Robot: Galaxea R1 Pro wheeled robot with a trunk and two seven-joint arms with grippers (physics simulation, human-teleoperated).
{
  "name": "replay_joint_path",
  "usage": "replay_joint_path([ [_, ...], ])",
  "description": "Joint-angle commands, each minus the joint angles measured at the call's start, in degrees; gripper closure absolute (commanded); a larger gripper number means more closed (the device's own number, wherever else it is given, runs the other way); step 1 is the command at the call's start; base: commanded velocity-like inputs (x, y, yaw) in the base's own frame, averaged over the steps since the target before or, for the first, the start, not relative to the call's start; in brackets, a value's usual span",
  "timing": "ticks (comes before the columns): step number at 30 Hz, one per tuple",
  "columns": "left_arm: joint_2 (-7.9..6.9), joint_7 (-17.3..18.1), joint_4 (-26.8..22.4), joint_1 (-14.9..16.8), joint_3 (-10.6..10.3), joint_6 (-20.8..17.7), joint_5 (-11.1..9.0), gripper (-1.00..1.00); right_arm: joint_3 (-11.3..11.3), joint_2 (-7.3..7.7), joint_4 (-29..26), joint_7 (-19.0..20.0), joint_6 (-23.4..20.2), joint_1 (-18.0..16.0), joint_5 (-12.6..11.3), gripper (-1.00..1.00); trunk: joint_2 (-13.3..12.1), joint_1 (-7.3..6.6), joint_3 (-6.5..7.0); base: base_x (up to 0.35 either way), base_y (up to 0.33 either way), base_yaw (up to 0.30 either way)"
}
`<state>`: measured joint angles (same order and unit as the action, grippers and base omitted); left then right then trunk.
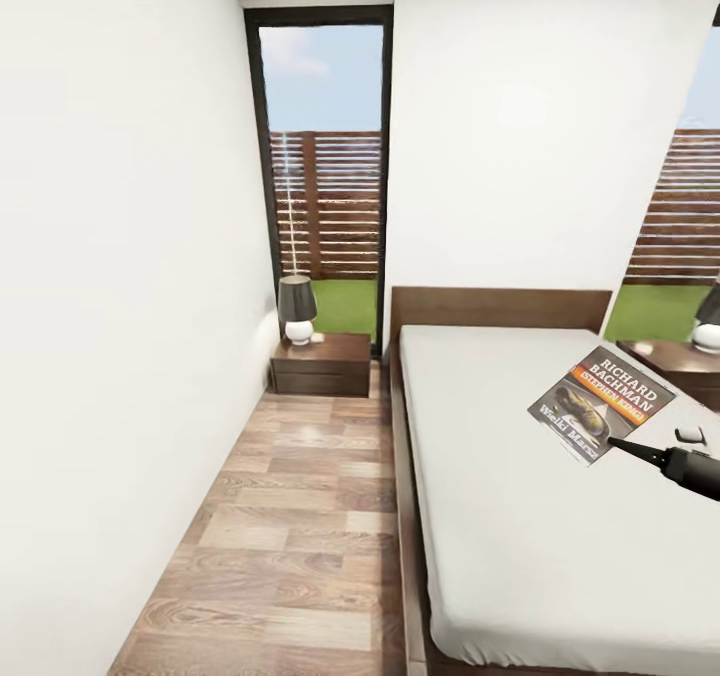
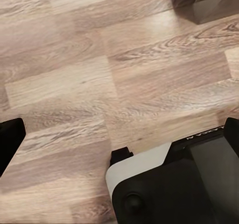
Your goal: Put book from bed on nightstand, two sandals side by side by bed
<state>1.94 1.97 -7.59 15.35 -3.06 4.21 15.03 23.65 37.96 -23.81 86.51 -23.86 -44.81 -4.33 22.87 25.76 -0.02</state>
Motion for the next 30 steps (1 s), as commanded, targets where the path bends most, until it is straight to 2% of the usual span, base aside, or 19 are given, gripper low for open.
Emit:
replay_joint_path([
  [1, -0.01, 0.0, 0.1, 0.0, -0.3, 0.2, 0.2, -1.00, 0.2, 0.01, 0.0, 0.2, -0.6, 0.0, -0.1, 1.00, 0.0, 0.02, -0.02, 0.000, 0.035, 0.288],
  [23, -0.09, 0.0, 0.1, 0.0, -0.3, 0.2, 0.2, -1.00, 0.3, 0.01, 0.0, 0.2, -0.6, 0.0, -0.1, 1.00, 0.0, 0.02, -0.03, 0.079, 0.147, 0.287],
  [30, -0.10, 0.0, 0.1, 0.0, -0.3, 0.2, 0.3, -1.00, 0.6, -0.04, 0.6, 0.5, -0.4, 0.0, -0.5, 1.00, 0.0, 0.02, -0.05, 0.021, 0.063, 0.130],
])
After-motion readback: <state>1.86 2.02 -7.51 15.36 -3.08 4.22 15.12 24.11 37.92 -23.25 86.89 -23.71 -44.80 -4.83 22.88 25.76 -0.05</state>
